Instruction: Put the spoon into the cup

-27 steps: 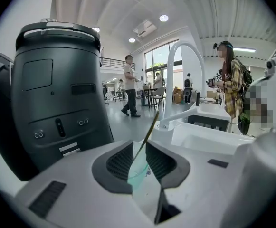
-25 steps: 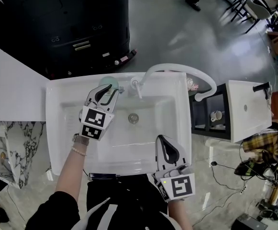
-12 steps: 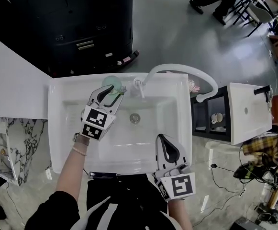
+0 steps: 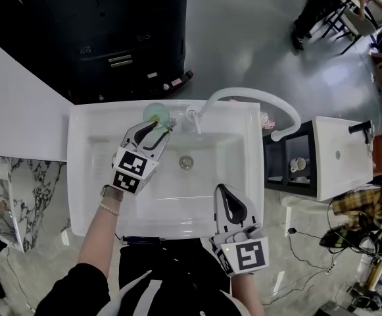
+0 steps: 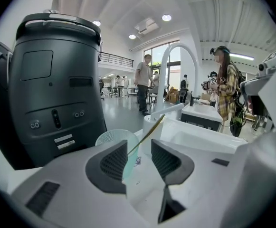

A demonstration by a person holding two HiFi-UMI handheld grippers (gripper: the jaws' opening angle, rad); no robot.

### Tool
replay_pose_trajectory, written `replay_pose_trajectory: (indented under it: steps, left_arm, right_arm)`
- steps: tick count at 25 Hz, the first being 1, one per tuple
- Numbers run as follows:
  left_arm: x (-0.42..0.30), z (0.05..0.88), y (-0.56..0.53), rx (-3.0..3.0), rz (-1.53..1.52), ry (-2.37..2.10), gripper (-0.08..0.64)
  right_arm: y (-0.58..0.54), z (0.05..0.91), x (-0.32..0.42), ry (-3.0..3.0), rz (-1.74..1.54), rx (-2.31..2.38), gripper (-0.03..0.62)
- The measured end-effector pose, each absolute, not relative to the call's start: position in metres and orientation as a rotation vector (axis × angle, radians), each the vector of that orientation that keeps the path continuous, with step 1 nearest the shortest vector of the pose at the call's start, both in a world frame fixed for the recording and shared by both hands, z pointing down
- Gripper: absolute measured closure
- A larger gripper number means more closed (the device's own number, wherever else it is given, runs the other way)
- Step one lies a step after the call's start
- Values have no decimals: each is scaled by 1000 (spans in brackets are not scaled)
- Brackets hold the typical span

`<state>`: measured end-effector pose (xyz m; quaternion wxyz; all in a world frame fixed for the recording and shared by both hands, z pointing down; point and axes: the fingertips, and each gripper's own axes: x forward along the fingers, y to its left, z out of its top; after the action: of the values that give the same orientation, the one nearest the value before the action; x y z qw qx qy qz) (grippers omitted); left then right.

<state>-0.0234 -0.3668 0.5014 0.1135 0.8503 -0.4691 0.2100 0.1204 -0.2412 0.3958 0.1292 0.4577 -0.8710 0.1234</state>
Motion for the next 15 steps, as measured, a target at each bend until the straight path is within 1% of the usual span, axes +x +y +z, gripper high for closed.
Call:
replay_pose_trajectory:
  steps: [11,15]
  left_arm:
    - [-39,489,-342,2464,563,-1449,426]
    - [-49,479,-329,2444,544,-1493,526]
  right_arm:
    - [-240,387,109,-2580,300,1277,592]
    - [-238,385,106,-2595,291,1258,592]
